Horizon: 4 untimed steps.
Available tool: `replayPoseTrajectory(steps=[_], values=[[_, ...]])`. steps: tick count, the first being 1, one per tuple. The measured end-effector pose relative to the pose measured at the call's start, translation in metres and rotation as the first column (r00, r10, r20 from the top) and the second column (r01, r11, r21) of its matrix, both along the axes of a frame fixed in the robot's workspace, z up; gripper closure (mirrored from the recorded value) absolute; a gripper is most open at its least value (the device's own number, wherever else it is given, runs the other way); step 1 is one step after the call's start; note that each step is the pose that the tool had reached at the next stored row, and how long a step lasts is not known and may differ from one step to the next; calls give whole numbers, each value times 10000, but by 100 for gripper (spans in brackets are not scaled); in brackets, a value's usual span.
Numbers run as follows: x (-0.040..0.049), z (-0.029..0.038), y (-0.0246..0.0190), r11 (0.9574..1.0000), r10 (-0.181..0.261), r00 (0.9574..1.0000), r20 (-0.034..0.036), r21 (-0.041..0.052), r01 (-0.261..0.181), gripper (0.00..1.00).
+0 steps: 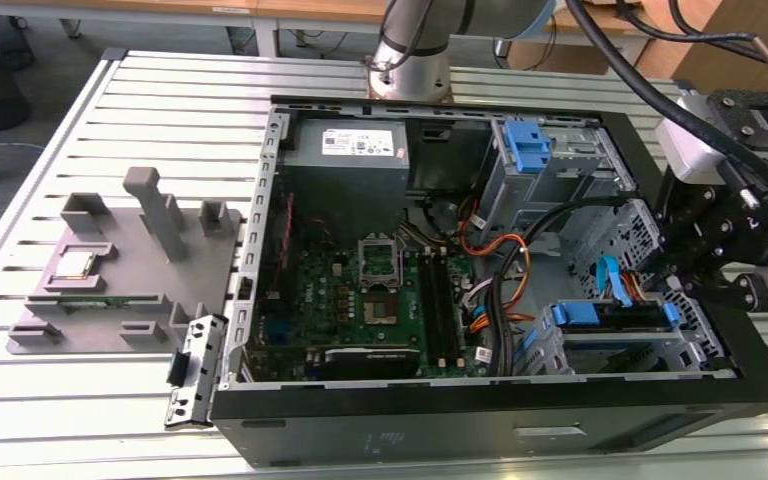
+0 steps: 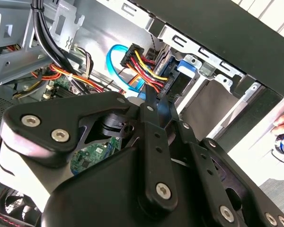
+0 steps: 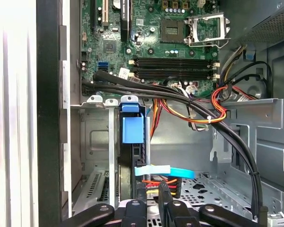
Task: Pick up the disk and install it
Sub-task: 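Insert the second disk wire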
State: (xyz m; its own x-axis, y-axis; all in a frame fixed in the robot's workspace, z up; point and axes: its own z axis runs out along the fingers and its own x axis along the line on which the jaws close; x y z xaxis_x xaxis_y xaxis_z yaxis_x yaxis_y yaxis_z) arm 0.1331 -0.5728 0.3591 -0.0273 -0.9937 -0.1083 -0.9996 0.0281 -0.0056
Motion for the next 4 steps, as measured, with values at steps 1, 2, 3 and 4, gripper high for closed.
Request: replayPoseTrajectory(steps=[1, 2, 3, 4], values=[[0, 19, 0, 10000, 0, 10000, 0, -4, 0, 75], [0, 36, 0, 10000, 0, 10000, 0, -3, 0, 75], [0, 36, 0, 10000, 0, 10000, 0, -4, 0, 75], [0, 37, 0, 10000, 0, 10000, 0, -4, 0, 75]])
